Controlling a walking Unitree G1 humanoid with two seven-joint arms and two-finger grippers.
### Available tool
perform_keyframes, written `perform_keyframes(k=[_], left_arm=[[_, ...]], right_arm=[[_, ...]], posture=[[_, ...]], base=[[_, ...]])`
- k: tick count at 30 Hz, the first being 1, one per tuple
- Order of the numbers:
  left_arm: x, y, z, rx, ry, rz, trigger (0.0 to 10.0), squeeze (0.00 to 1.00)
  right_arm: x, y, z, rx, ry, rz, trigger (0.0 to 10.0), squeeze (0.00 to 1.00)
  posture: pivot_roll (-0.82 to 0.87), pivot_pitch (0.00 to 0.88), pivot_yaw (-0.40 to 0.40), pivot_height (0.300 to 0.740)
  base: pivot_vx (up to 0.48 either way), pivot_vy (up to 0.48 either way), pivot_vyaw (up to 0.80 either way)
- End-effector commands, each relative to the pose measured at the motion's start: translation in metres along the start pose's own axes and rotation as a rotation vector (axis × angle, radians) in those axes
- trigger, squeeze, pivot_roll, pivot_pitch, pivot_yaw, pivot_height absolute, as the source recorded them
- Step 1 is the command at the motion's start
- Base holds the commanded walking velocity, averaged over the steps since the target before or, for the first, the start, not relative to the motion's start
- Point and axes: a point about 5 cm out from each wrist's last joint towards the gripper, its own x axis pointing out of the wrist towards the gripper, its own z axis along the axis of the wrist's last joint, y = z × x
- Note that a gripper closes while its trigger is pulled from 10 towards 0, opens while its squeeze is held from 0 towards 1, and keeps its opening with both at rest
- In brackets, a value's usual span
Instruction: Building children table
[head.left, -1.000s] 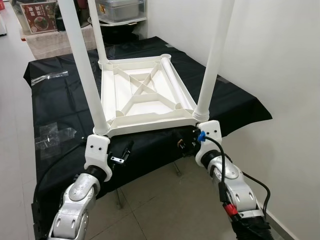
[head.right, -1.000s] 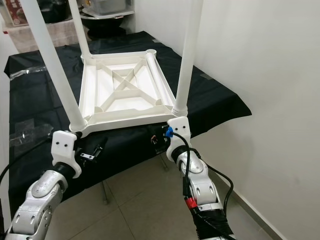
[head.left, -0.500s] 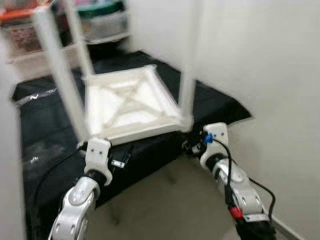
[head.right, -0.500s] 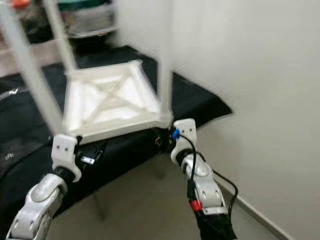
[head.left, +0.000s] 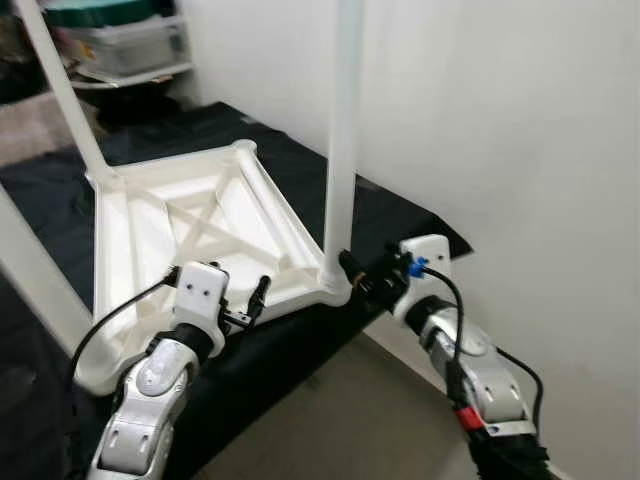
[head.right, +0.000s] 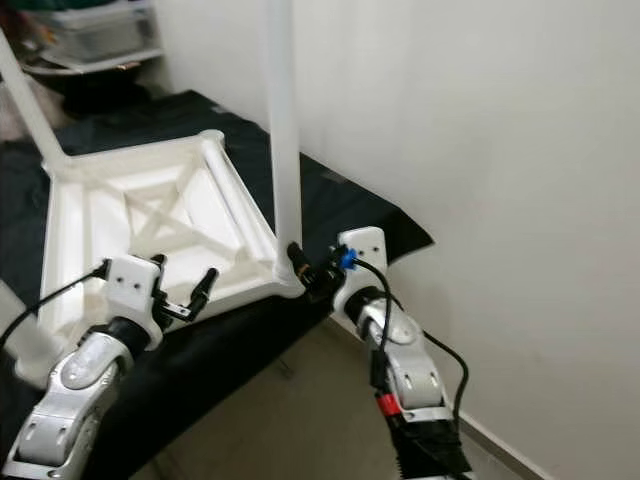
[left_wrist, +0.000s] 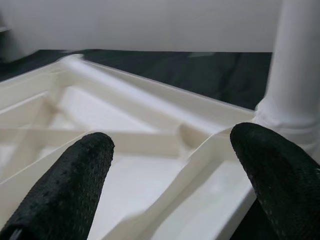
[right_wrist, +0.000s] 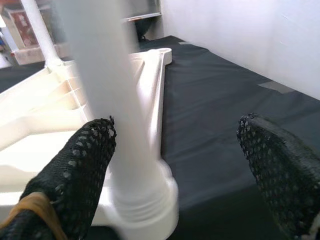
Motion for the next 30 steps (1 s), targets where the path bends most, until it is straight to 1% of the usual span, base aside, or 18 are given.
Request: perform_keyframes(k=[1, 3, 4, 6, 9, 10, 11, 12, 13, 15, 16, 17, 20, 23, 24, 25, 28, 30], left_arm=[[0.0, -0.003, 0.003, 0.009, -0.003, -0.007, 10.0, 0.0], [-0.001, -0.003, 0.002, 0.007, 0.007, 0.003, 10.0, 0.0], [-0.001, -0.003, 0.002, 0.007, 0.007, 0.003, 10.0, 0.0], [-0.002, -0.003, 0.002, 0.008, 0.005, 0.011, 10.0, 0.0], [-0.002, -0.003, 0.002, 0.008, 0.005, 0.011, 10.0, 0.0], [-0.002, -0.003, 0.003, 0.008, 0.0, 0.015, 10.0, 0.0], [-0.002, -0.003, 0.003, 0.008, 0.0, 0.015, 10.0, 0.0], [-0.003, -0.003, 0.004, 0.014, -0.007, 0.017, 10.0, 0.0], [-0.003, -0.003, 0.004, 0.014, -0.007, 0.017, 10.0, 0.0], [-0.004, -0.004, 0.005, 0.024, -0.012, 0.015, 10.0, 0.0], [-0.004, -0.004, 0.005, 0.024, -0.012, 0.015, 10.0, 0.0], [-0.004, -0.006, 0.006, 0.037, -0.015, 0.008, 10.0, 0.0], [-0.004, -0.008, 0.007, 0.061, -0.015, -0.006, 10.0, 0.0], [-0.004, -0.01, 0.008, 0.076, -0.018, -0.017, 10.0, 0.0], [-0.004, -0.012, 0.01, 0.101, -0.023, -0.026, 10.0, 0.0], [-0.004, -0.012, 0.01, 0.101, -0.023, -0.026, 10.0, 0.0], [-0.004, -0.015, 0.011, 0.137, -0.025, -0.039, 10.0, 0.0], [-0.004, -0.016, 0.011, 0.136, -0.023, -0.041, 10.0, 0.0]], right_arm=[[-0.002, 0.001, 0.004, 0.002, -0.009, 0.032, 10.0, 0.0], [-0.009, -0.01, 0.012, -0.048, 0.0, 0.119, 10.0, 0.0], [-0.009, -0.01, 0.012, -0.048, 0.0, 0.119, 10.0, 0.0], [-0.015, -0.02, 0.018, -0.083, 0.007, 0.162, 10.0, 0.0], [-0.015, -0.02, 0.018, -0.083, 0.007, 0.162, 10.0, 0.0], [-0.019, -0.025, 0.021, -0.095, 0.013, 0.183, 10.0, 0.0], [-0.019, -0.025, 0.021, -0.095, 0.013, 0.183, 10.0, 0.0], [-0.022, -0.028, 0.023, -0.119, 0.023, 0.216, 10.0, 0.0], [-0.022, -0.028, 0.023, -0.119, 0.023, 0.216, 10.0, 0.0], [-0.029, -0.039, 0.027, -0.156, 0.05, 0.252, 10.0, 0.0], [-0.029, -0.039, 0.027, -0.156, 0.05, 0.252, 10.0, 0.0], [-0.03, -0.045, 0.031, -0.175, 0.05, 0.248, 10.0, 0.0], [-0.029, -0.051, 0.037, -0.188, 0.04, 0.231, 10.0, 0.0], [-0.028, -0.051, 0.039, -0.182, 0.03, 0.225, 10.0, 0.0], [-0.023, -0.045, 0.041, -0.161, 0.012, 0.234, 10.0, 0.0], [-0.023, -0.045, 0.041, -0.161, 0.012, 0.234, 10.0, 0.0], [-0.021, -0.036, 0.037, -0.143, 0.01, 0.259, 10.0, 0.0], [-0.02, -0.033, 0.033, -0.131, 0.014, 0.259, 10.0, 0.0]], posture=[[-0.08, 0.0, -0.019, 0.74], [-0.08, 0.0, -0.025, 0.74], [-0.08, 0.0, -0.025, 0.74], [-0.08, 0.0, -0.027, 0.74], [-0.08, 0.0, -0.027, 0.74], [-0.08, 0.0, -0.027, 0.74], [-0.08, 0.0, -0.027, 0.74], [-0.08, 0.0, -0.029, 0.74], [-0.08, 0.0, -0.029, 0.74], [-0.08, 0.0, -0.029, 0.74], [-0.08, 0.0, -0.029, 0.74], [-0.08, 0.0, -0.028, 0.74], [-0.08, 0.0, -0.03, 0.74], [-0.08, 0.0, -0.033, 0.74], [-0.08, 0.0, -0.033, 0.74], [-0.08, 0.0, -0.033, 0.74], [-0.07, 0.0, -0.034, 0.74], [-0.07, 0.0, -0.033, 0.74]], base=[[0.0, 0.0, 0.0], [0.0, 0.48, 0.0], [0.0, 0.48, 0.0], [0.0, 0.48, 0.0], [0.0, 0.48, 0.0], [0.0, 0.42, 0.0], [0.0, 0.42, 0.0], [0.0, 0.0, 0.0], [0.0, 0.0, 0.0], [0.0, 0.0, 0.0], [0.0, 0.0, 0.0], [0.0, 0.0, 0.0], [0.0, 0.0, 0.0], [0.0, 0.0, 0.0], [0.0, -0.446, 0.0], [0.0, -0.446, 0.0], [0.0, -0.465, 0.0], [0.0, -0.467, 0.0]])
